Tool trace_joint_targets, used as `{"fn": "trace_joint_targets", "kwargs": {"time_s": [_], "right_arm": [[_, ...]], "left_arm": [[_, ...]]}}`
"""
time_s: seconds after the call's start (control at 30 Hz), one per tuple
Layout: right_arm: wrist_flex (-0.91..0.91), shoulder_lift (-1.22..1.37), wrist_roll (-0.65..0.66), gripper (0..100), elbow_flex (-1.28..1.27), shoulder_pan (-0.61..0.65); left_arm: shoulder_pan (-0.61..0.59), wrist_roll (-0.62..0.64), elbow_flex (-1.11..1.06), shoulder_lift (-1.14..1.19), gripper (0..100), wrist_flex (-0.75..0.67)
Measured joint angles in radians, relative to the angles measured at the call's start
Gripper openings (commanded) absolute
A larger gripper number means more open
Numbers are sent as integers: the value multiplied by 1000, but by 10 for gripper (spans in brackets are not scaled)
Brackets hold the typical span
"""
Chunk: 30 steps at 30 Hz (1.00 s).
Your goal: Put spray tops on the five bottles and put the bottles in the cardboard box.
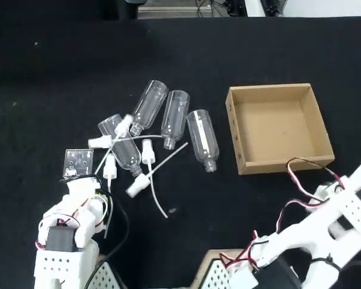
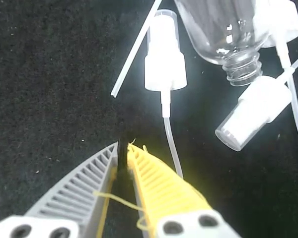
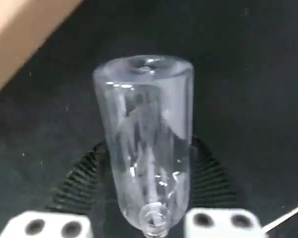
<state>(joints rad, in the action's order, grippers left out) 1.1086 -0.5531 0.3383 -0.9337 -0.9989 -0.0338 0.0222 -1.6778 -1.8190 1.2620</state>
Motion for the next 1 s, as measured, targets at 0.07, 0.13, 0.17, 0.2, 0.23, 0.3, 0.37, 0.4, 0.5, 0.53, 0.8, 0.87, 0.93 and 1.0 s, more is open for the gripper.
{"fn": "trace_joint_targets", "kwargs": {"time_s": [0.07,0.13,0.17,0.2,0.23,0.3,0.37,0.4,0.5,0.53,0.8,0.87,0.93,1.0], "right_arm": [[5,0,0,276,-11,0],[32,0,0,272,-12,12],[46,0,0,269,-12,29],[58,0,0,266,-12,52],[64,0,0,264,-12,77],[68,0,2,265,-12,127],[71,0,3,265,-12,164],[74,0,9,265,-12,176],[95,0,101,265,34,183],[117,0,147,265,66,183],[278,0,982,267,256,69],[278,0,1254,269,259,18],[273,0,1508,269,259,-34],[229,0,1749,269,258,-89]], "left_arm": [[0,0,0,0,30,0],[0,0,0,0,30,0],[0,0,0,0,30,0],[0,0,0,0,30,0],[0,0,0,0,30,0],[0,0,0,0,30,0],[0,0,0,0,30,0],[0,0,0,0,30,0],[0,0,0,0,30,0],[0,0,0,0,30,0],[0,0,0,0,30,0],[0,0,0,0,30,0],[0,0,0,0,30,0],[0,0,0,0,30,0]]}}
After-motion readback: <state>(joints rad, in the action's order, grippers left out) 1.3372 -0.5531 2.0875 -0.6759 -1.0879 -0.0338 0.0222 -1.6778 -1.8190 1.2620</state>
